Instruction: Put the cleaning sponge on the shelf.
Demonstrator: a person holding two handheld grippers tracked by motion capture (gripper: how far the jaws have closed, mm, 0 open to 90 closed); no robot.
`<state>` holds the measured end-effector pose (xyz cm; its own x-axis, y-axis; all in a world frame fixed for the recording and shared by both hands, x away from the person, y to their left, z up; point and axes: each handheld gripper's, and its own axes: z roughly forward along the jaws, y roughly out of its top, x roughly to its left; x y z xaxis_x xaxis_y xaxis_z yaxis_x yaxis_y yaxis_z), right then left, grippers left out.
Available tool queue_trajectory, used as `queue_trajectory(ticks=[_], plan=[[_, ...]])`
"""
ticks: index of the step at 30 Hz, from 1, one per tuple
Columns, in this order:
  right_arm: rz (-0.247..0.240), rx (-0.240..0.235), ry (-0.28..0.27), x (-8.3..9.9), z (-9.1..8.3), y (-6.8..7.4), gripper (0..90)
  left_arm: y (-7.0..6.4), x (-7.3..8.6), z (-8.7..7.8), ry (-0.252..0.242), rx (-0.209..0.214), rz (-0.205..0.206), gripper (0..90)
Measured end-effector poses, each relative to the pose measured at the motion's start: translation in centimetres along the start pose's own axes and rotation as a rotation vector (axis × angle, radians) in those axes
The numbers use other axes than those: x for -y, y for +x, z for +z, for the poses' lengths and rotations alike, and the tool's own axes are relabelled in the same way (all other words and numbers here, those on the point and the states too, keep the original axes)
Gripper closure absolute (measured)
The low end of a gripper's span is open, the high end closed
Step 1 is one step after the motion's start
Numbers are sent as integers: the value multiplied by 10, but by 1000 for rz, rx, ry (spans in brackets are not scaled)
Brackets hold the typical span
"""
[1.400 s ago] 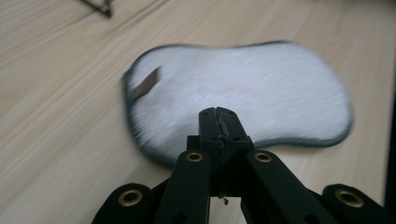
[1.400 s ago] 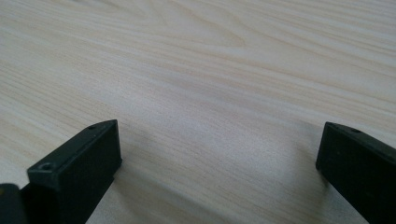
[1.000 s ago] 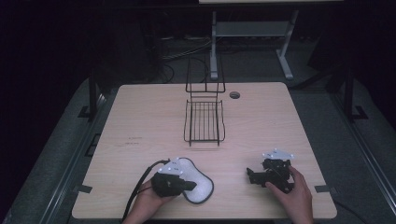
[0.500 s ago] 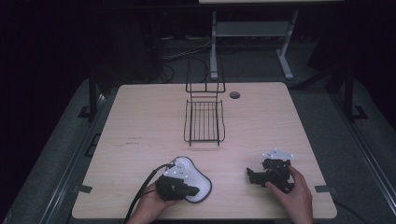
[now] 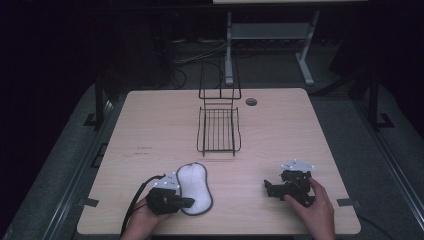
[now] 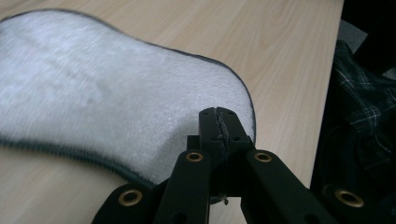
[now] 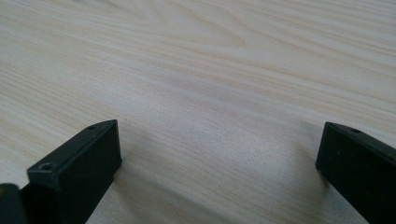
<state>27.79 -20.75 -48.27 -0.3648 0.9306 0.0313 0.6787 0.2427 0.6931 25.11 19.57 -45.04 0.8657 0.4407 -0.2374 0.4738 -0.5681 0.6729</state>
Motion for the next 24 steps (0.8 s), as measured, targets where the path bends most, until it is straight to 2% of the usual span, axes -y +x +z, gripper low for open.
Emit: queue_trajectory(ticks=[8, 14, 19, 24], plan=[[-3, 1, 2, 0, 0, 0, 0, 11, 11, -15, -9, -26, -47, 894], [-3, 1, 1, 0, 0, 0, 0, 20, 22, -28, -21, -63, -87, 895], [-3, 1, 1, 0, 0, 0, 0, 26, 26, -35, -27, -90, -106, 895], [-2, 1, 1, 0, 0, 0, 0, 26, 26, -36, -24, -102, -100, 895]])
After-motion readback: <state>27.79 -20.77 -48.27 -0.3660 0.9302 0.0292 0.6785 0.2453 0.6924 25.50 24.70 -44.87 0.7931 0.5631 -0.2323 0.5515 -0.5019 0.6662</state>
